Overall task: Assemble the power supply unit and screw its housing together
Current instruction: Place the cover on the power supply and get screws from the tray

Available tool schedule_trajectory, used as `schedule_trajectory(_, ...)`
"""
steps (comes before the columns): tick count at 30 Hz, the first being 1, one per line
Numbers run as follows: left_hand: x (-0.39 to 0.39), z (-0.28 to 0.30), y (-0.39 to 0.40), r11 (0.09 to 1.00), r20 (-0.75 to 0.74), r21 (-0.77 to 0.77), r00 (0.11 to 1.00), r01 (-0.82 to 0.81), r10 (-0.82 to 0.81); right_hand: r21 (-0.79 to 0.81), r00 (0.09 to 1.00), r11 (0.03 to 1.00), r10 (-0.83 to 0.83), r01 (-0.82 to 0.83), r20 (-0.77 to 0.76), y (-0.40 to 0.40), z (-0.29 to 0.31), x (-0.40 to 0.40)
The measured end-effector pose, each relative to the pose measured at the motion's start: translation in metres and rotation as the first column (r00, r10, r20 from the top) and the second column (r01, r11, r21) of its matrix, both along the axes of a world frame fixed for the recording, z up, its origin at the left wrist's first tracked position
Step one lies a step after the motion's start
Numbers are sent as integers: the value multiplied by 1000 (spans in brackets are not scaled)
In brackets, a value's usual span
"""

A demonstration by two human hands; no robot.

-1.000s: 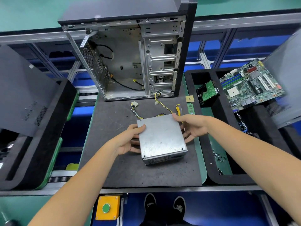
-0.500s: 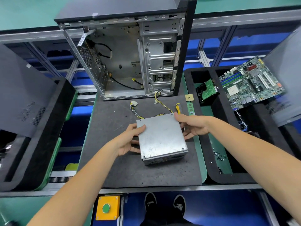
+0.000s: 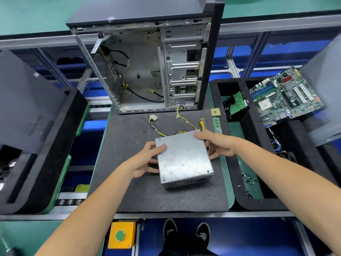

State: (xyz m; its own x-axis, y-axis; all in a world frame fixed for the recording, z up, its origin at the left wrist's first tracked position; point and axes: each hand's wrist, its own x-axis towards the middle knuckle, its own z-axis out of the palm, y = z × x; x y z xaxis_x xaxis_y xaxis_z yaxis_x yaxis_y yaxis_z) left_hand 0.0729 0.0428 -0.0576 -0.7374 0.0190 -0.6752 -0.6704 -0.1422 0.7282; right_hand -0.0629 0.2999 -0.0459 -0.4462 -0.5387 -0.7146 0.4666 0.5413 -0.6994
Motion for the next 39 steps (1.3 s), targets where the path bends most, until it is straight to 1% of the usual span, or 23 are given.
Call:
schedule_trajectory(9,0,-5,-3,1000,-5,-16,1000,-1,1,17,998,998,55,-55,-6,1,5,1)
schedule_trajectory(17,0,-7,-3,999,-36,-38,999,-4,2,17,999,998,53,-53,-4,1,7,4)
schedule_trajectory(22,1,-6,1,998,-52,-58,999,-18,15,-12,1000,1000,5,-4,14,5,3,5)
schedule_trajectory(25,1,-6,2,998,-52,-60,999,-18,15,-12,999,999,38,-38,12,4,4,5)
schedule_trajectory(30,1,-5,1,998,-46,-64,999,-16,13,69,997,996,46,-50,59,3,12,1)
schedule_trajectory(32,1,-5,1,997,-41,-74,999,-28,25,133,994,986,95,-100,47,2,17,0)
schedule_trajectory(34,0,-4,2,996,-25,-91,1000,-6,4,176,993,977,114,-117,31,-1,21,1)
schedule_trajectory(39,-1,1,3,995,9,-83,999,51,-51,165,992,979,107,-116,62,-5,26,3)
